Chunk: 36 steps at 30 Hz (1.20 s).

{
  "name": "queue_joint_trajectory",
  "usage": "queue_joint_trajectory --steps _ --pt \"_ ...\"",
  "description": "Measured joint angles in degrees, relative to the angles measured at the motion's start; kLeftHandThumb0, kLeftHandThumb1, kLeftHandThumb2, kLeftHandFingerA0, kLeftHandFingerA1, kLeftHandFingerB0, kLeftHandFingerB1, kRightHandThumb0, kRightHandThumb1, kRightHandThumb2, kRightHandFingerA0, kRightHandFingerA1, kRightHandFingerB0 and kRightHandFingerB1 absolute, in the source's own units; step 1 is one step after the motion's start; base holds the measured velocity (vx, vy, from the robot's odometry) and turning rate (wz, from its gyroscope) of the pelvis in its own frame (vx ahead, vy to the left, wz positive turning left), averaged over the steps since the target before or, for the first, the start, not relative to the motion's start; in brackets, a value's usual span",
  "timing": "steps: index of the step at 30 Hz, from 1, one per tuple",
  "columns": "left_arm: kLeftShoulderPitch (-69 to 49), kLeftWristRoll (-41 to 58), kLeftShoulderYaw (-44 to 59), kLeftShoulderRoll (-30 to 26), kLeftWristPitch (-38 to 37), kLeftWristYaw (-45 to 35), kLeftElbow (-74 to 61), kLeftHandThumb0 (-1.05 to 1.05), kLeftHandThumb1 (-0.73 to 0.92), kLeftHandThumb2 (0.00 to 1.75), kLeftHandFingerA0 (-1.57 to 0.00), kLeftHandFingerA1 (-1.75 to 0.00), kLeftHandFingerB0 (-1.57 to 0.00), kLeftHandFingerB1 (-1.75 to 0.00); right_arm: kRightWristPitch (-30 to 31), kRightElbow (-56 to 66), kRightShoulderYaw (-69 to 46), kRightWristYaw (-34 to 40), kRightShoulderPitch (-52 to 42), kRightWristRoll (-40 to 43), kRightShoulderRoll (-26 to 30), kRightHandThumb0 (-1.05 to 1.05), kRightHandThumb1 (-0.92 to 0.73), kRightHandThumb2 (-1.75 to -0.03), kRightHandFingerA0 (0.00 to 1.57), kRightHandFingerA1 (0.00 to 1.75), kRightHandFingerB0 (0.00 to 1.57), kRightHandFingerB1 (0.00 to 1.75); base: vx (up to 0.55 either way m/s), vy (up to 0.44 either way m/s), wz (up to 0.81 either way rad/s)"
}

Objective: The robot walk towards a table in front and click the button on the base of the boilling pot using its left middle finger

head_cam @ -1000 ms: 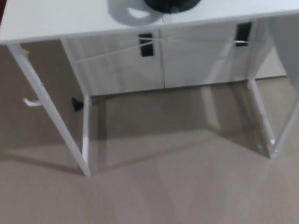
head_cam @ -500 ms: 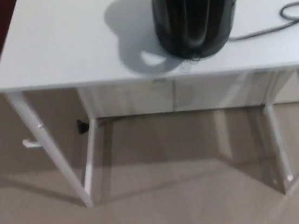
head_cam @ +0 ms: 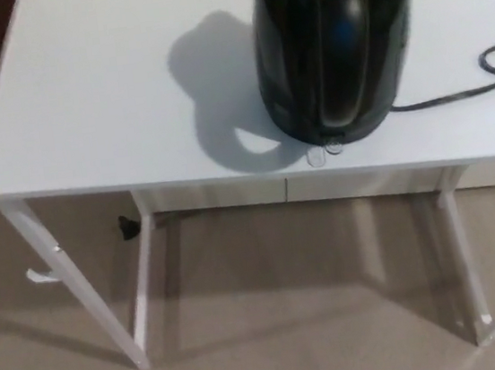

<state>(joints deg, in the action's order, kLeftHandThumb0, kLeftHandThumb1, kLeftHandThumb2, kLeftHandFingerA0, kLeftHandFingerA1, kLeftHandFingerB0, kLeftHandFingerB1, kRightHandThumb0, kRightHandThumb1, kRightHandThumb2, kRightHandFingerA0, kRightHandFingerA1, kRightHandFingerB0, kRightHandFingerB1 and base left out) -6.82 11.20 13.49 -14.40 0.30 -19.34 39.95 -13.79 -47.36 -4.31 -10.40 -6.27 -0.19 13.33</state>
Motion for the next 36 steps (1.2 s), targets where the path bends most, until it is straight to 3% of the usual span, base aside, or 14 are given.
queue_joint_trajectory --steps 12,13,24,29,36 --pt "-0.4 -0.1 -0.2 -0.2 0.0 0.2 0.3 0.08 0.65 0.58 -0.53 -0.6 -0.45 -0.49 -0.7 -1.2 0.6 0.7 0.8 -0.6 0.0 -0.3 -0.55 -0.56 0.82 0.51 0.55 0.41 0.02 -0.002 0.03" --pt "-0.4 -0.1 -0.3 -0.1 0.0 0.2 0.2 0.08 0.67 0.59 -0.53 -0.59 -0.45 -0.49 -0.7 -1.2 0.6 0.7 0.8 -0.7 0.1 -0.38 -0.47 -0.71 0.76 0.6 0.51 0.5 0.0 0.0 0.0" --pt "-0.6 -0.5 -0.7 -0.4 0.0 0.5 -0.2 0.1 0.66 0.59 -0.51 -0.59 -0.45 -0.49 -0.7 -1.1 1.2 0.7 1.1 -1.0 0.2 -0.39 -0.47 -0.72 0.75 0.6 0.52 0.52 0.04 0.016 -0.02" --pt "-0.8 -0.6 -0.9 -0.6 -0.2 0.5 -0.4 0.07 0.62 0.57 -0.56 -0.57 -0.47 -0.48 -0.7 -0.7 1.4 0.5 1.1 -1.3 0.2 -0.38 -0.47 -0.72 0.74 0.6 0.54 0.52 0.07 -0.182 0.15" --pt "-2.1 -1.8 -3.7 0.5 -1.9 0.0 -3.0 0.16 0.62 0.62 -0.5 -0.57 -0.45 -0.49 -0.6 -0.7 1.3 0.3 1.5 -1.6 1.2 -0.37 -0.48 -0.72 0.74 0.6 0.54 0.52 0.11 -0.272 -0.09"
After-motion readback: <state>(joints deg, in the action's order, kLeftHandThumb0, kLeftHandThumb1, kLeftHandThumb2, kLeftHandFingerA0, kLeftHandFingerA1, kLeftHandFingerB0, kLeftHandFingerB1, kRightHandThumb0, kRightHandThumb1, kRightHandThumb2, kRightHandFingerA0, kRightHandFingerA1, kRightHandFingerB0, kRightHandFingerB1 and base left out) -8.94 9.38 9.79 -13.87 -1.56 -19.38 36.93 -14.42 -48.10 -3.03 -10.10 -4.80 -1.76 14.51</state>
